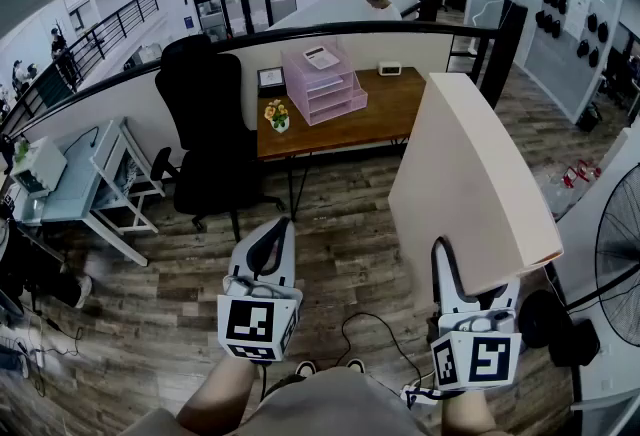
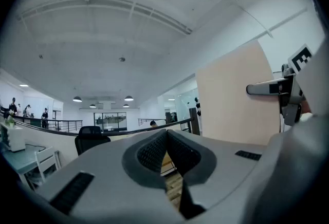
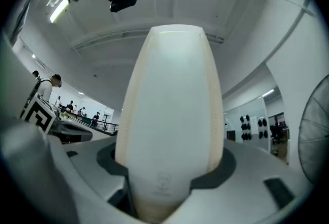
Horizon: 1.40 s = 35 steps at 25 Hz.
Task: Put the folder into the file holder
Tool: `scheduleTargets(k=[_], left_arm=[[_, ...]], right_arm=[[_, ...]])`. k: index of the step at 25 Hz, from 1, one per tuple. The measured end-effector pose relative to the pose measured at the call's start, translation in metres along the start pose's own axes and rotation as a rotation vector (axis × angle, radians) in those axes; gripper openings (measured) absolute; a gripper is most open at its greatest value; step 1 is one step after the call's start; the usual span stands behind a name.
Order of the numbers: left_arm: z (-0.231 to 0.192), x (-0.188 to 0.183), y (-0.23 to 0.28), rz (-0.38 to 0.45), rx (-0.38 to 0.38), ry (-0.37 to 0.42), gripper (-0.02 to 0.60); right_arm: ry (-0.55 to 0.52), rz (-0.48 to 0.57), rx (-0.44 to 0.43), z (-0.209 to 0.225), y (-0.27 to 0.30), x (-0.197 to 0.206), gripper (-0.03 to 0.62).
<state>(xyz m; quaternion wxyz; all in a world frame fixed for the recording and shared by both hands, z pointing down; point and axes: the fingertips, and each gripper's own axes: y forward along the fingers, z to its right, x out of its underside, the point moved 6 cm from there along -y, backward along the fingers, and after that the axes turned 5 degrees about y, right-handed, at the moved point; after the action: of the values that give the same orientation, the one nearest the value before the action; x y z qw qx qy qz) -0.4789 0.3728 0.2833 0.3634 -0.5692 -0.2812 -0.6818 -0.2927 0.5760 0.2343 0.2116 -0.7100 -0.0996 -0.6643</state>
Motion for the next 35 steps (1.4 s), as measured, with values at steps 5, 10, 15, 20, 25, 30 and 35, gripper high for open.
scheduleTargets(k=[5,10,15,20,25,30,35], left_arm=[[0.013,0.000,0.007,-0.007,-0.008,0.012,0.004],[0.034,-0.002,0.016,-0.013,-0.013,0.008,0.004],[0.063,-0.002,0.023,-0.006,-0.012,0.015,0.004],[0.074,-0.001,0.033,-0.013,-0.016,0.012,0.003],[0.079,0.002,0.052,-0.009,-0.021,0.025,0.005],[0.074,0.013,0.079,-0.019,-0.023,0.019,0.003],[0.062,0.025,0.114,-0.025,-0.021,0.018,0.003]], right_arm=[[0.035,-0.017,-0.011,0.018,0.001,0.007,0.311],[0.041,-0.022,-0.020,0.040,0.001,0.011,0.311],[0.045,-0.028,-0.024,0.064,-0.002,0.022,0.311],[0.067,-0.039,-0.048,0.078,0.006,0.027,0.311],[0.058,-0.022,-0.052,0.092,0.020,0.033,0.311],[0.056,-0.035,-0.053,0.100,0.045,0.047,0.311],[0.056,-0.042,-0.046,0.105,0.081,0.064,0.312]])
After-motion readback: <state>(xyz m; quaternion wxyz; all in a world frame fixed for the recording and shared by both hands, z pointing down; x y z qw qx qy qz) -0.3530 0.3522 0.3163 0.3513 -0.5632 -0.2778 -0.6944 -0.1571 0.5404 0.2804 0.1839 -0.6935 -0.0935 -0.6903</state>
